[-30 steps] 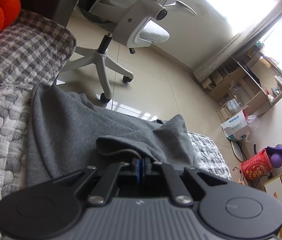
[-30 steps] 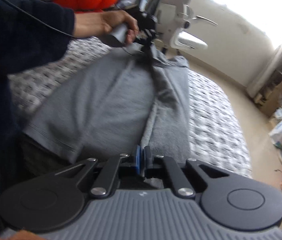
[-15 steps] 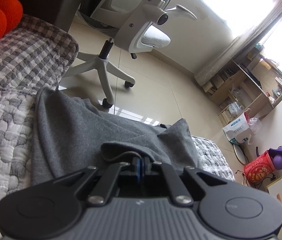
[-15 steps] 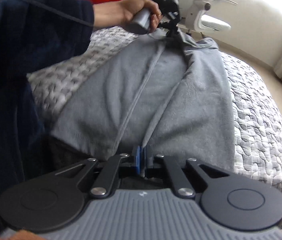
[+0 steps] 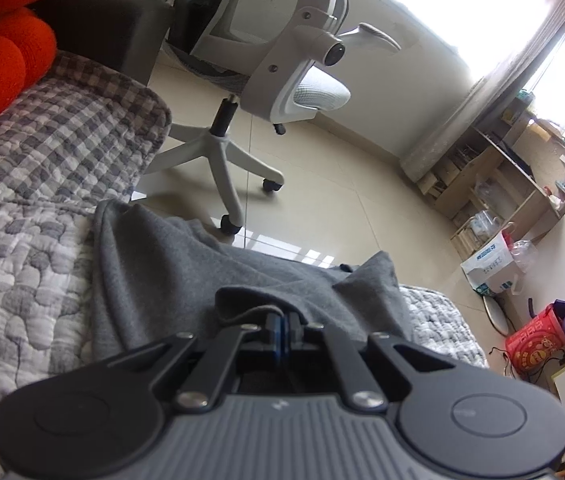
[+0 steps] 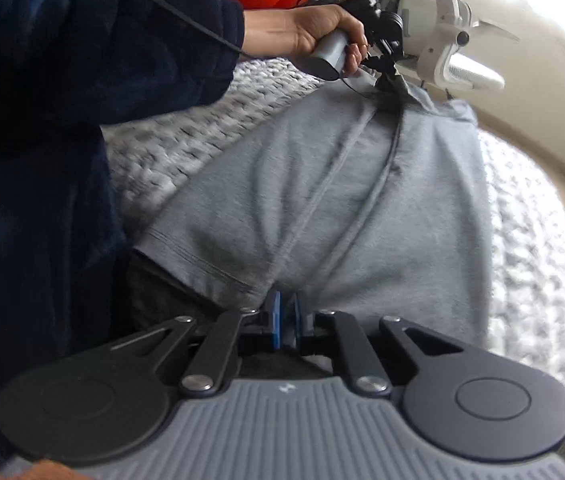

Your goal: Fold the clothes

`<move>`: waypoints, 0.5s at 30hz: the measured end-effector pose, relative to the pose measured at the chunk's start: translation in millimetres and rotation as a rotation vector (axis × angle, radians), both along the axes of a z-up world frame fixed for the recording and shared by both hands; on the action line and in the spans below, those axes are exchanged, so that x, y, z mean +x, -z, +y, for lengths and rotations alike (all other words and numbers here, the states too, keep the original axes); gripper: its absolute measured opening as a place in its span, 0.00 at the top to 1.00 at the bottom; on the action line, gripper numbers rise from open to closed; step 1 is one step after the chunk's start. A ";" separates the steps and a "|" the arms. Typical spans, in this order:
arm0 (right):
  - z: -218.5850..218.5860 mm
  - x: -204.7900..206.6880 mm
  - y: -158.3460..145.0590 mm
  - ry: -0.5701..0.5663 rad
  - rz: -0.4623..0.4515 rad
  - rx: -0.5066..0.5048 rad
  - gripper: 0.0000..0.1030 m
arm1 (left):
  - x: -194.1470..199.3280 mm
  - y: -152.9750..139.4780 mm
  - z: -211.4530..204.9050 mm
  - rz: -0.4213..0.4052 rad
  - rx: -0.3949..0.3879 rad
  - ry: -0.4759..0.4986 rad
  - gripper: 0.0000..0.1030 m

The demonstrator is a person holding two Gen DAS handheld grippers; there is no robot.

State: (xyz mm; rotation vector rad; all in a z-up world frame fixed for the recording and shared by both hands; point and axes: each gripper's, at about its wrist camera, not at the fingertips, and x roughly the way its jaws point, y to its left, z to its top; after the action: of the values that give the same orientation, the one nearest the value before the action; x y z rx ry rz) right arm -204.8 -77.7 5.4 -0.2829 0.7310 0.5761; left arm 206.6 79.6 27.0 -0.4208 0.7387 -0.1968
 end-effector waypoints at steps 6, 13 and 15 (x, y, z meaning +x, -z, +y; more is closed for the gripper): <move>-44.1 3.9 -6.3 0.151 0.038 0.063 0.86 | -1.1 1.5 -1.4 0.012 0.017 0.005 0.99; -93.5 26.7 -10.0 0.408 0.035 0.139 0.50 | -2.0 4.8 -0.2 0.020 0.020 0.001 0.98; -97.1 33.2 -7.4 0.415 0.041 0.136 0.61 | -1.4 6.9 -0.2 0.026 0.025 0.000 0.98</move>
State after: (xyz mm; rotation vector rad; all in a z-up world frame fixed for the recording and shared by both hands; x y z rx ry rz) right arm -171.5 -174.8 12.8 0.0102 0.7600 0.2358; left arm 205.1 79.4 20.0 -0.4004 0.7663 -0.1822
